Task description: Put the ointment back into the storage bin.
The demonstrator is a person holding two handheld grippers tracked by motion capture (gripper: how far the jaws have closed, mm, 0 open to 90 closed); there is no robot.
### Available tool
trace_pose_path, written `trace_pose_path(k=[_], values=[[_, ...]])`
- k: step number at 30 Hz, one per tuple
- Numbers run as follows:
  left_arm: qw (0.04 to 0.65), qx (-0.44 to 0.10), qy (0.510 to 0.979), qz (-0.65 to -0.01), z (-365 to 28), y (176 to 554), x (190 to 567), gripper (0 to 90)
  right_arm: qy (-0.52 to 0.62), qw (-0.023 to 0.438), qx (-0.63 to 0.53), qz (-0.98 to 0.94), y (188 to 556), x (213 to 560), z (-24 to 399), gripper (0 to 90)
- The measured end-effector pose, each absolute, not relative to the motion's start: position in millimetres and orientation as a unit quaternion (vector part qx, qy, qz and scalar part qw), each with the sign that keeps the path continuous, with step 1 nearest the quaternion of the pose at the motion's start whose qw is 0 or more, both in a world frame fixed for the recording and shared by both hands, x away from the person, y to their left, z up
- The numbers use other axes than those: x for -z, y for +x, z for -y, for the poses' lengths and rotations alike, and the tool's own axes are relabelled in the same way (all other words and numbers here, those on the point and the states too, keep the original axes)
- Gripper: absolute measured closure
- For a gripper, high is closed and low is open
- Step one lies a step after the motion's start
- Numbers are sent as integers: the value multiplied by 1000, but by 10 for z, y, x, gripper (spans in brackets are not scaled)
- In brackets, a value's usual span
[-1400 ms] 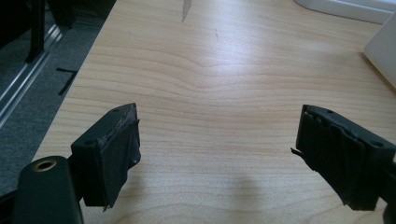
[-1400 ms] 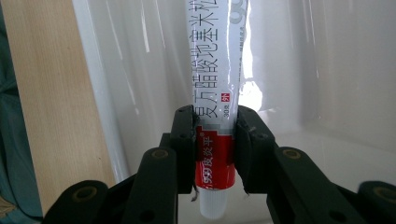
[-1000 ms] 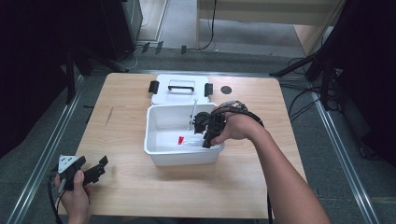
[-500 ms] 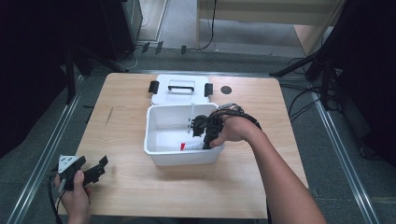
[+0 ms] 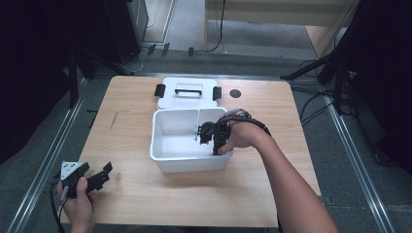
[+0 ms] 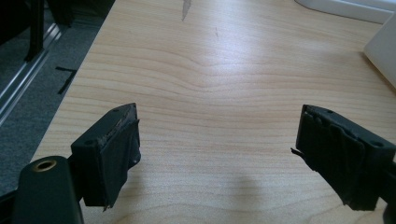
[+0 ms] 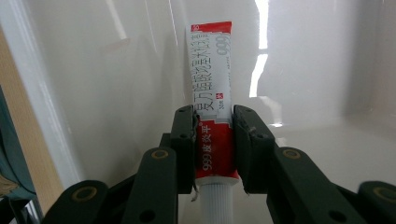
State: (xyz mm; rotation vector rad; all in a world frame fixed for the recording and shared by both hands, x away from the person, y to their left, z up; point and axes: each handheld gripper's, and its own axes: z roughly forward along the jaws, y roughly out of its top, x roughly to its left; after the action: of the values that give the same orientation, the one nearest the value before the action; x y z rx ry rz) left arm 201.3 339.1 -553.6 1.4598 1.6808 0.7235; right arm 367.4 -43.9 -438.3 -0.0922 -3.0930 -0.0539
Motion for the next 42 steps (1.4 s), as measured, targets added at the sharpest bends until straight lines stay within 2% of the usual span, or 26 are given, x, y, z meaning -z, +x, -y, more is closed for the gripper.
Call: trace_pose_path(k=[12,25,42], values=[[390,-284,575,-661,-3394,2012,5536,141,-40,27,14,999,3672,4376,437,701],[390,-284,574,-661,-3395,2013,5536,141,-42,33,24,998,3658,4340,427,755],[389,-283,576,-661,-3393,2013,5533,141,-67,7,72,995,3661,3896,624,753]])
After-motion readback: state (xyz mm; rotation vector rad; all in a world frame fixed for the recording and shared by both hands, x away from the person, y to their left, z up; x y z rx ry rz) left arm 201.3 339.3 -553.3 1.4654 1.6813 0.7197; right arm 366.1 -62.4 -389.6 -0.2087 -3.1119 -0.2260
